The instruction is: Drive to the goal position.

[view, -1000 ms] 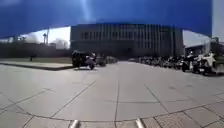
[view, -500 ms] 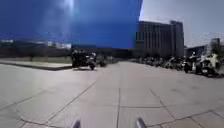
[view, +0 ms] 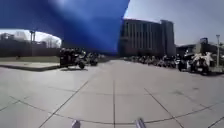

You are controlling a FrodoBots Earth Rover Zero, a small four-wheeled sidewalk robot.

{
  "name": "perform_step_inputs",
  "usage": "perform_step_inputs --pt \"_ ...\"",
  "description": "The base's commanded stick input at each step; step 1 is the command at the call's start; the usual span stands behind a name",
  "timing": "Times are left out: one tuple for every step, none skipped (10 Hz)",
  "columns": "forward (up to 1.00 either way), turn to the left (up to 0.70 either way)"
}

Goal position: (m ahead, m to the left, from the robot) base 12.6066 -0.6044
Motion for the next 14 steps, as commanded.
perform_step_inputs --pt "1.00 0.00" --pt "1.00 0.00" --pt "1.00 0.00" --pt "1.00 0.00" --pt "1.00 0.00" --pt "1.00 0.00" --pt "1.00 0.00" --pt "1.00 0.00" --pt "1.00 0.00" --pt "1.00 0.00" --pt "1.00 0.00" --pt "1.00 0.00" --pt "1.00 0.00" --pt "1.00 0.00"
